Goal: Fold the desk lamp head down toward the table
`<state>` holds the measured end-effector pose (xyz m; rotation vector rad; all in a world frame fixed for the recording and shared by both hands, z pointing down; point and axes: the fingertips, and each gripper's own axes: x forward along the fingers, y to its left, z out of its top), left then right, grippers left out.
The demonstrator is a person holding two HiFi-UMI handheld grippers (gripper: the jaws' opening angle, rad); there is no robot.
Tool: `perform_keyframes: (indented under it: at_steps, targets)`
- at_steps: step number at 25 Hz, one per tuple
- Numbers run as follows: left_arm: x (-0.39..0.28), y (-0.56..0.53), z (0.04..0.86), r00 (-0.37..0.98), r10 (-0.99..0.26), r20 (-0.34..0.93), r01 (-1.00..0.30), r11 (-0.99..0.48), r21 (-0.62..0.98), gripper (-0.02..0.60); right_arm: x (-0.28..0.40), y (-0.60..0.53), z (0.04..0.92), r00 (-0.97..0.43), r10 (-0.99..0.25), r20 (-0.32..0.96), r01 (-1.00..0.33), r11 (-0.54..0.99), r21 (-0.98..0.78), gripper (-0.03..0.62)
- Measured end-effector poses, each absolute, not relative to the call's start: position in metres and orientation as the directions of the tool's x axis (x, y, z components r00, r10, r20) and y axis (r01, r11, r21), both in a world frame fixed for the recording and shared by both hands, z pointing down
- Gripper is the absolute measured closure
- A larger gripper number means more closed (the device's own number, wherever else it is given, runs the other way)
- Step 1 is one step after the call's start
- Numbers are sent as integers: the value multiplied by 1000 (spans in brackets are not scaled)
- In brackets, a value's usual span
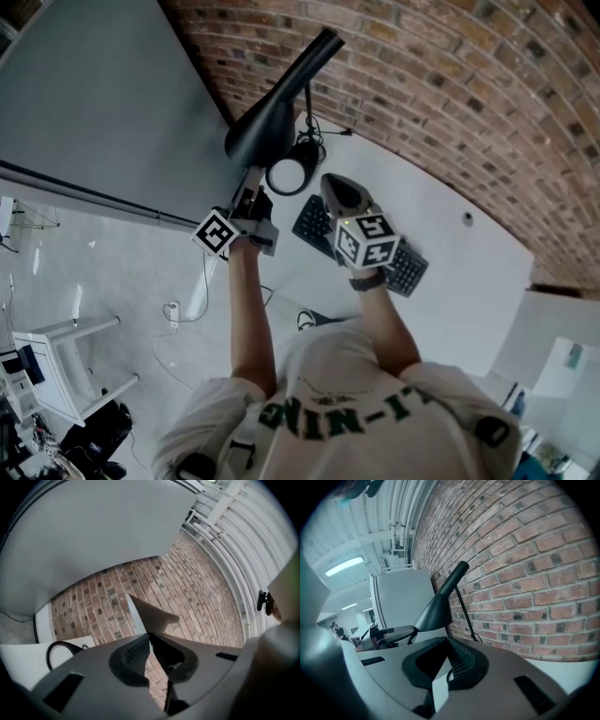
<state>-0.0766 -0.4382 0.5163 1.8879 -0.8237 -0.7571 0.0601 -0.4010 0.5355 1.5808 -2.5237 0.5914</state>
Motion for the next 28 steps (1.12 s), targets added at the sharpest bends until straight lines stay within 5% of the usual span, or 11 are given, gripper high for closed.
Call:
perform_keyframes:
  at_steps: [20,28]
  targets:
    - [-42,-460,555,577,-764,-289,28,-335,942,555,80,-409,564,-427,-843,328,-893,334,-304,589]
    - [-40,-450,554,622,-745,-242,-66,-358,932,509,66,-405,552,-446,-841,306,-881,353,-315,591]
